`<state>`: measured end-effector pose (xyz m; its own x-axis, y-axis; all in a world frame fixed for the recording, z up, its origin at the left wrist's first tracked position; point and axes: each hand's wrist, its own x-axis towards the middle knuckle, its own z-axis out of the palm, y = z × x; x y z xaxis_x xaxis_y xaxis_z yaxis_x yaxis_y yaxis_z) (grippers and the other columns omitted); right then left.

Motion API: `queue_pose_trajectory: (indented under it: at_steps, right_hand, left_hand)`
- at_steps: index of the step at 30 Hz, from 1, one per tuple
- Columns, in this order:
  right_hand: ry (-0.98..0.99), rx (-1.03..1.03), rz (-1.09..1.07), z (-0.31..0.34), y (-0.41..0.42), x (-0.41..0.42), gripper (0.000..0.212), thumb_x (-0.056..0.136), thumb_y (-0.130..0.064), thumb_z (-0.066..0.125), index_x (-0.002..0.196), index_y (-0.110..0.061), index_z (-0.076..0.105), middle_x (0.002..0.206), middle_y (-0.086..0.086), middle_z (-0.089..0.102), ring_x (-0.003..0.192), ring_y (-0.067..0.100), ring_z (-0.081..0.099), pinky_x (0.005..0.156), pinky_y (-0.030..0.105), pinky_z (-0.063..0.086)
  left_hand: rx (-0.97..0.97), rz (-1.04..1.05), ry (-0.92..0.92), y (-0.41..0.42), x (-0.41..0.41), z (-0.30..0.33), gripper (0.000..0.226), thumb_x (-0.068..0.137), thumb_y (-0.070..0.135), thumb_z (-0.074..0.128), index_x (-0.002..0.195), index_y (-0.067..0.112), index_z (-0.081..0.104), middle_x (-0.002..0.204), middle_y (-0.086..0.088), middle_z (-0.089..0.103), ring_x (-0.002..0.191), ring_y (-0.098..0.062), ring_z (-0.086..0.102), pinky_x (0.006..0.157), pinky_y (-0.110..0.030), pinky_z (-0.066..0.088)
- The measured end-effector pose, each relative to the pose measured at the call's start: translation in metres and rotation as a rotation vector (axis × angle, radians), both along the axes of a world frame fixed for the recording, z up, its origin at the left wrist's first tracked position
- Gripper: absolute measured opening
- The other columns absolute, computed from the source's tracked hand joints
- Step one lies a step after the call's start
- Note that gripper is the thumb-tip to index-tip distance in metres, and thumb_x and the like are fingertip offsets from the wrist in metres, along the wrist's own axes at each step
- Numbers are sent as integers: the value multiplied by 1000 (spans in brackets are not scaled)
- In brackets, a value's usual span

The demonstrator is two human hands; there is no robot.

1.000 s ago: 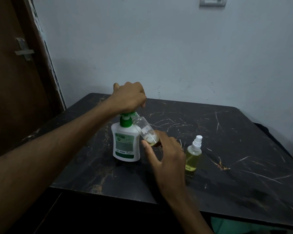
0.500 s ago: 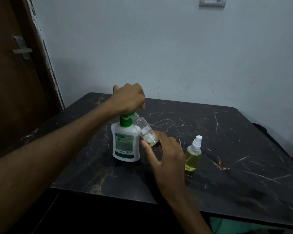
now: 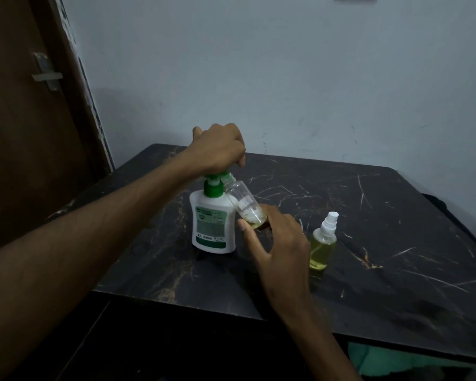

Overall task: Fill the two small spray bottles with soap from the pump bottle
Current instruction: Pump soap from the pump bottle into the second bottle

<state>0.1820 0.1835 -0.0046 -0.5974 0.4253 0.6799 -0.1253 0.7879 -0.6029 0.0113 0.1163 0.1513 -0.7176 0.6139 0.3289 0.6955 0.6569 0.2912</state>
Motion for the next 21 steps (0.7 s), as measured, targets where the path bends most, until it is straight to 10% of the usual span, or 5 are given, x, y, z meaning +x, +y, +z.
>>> queue_pose_trajectory:
  at_steps: [21]
  right_hand:
    - [8,0,-1,1,-1,1,39,102,-58,54,122,-27,67,100,-10,66,90,11,58,76,32,49]
  left_hand:
    - [34,-18,30,-2,1,2,20,84,17,62,82,20,82,90,13,72,98,-17,60,93,-47,25]
